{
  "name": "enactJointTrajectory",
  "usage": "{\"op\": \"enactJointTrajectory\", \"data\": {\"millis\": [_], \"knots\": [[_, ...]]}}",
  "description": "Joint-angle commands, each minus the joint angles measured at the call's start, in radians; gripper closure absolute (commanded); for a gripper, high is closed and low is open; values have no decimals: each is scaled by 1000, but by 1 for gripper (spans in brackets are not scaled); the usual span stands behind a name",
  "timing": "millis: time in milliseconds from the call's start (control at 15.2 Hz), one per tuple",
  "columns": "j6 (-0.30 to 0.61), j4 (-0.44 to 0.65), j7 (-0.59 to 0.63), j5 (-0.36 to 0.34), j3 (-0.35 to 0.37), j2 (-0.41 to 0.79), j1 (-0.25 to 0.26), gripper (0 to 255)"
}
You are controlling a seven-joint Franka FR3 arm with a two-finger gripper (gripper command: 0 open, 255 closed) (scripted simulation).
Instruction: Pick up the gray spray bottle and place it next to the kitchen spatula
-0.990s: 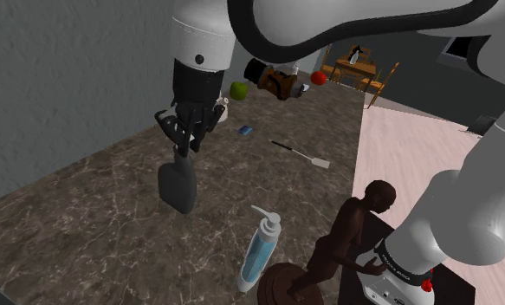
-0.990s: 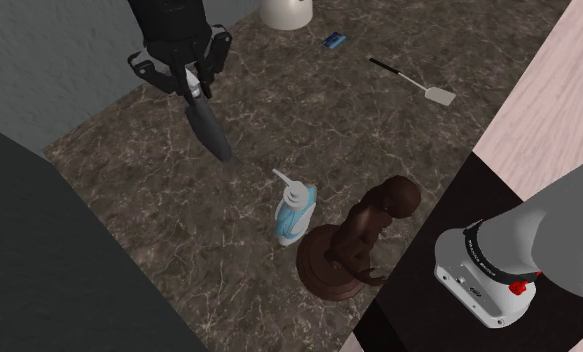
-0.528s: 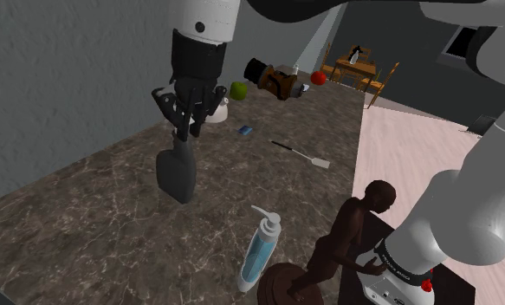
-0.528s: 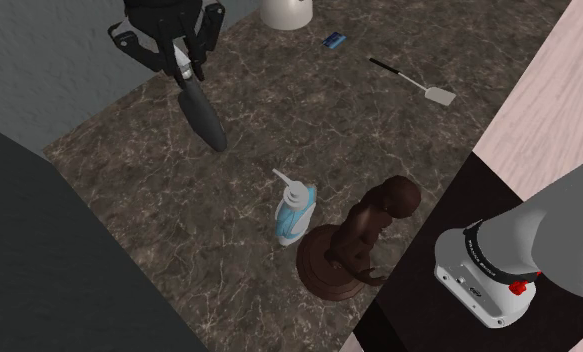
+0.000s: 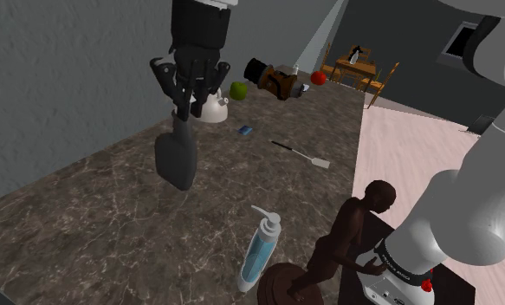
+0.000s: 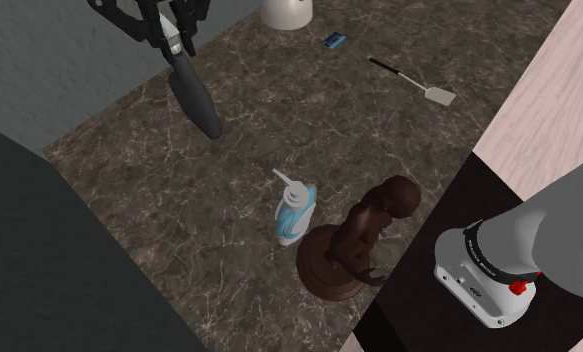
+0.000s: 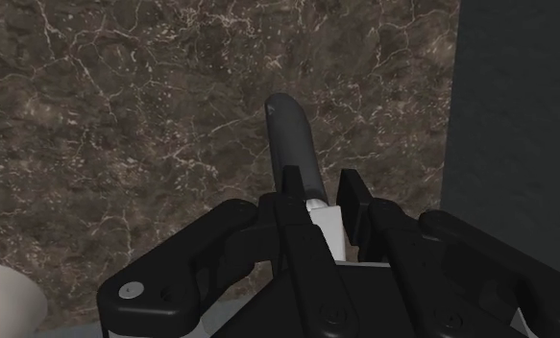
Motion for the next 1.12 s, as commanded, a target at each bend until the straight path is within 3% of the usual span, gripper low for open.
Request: {"op": "enactJointTrajectory", "data": {"millis": [0,1056], "knots": [[-30,36,4,-4,2,7,3,255],[-294,400,39,-71,17,122,58,255]]}}
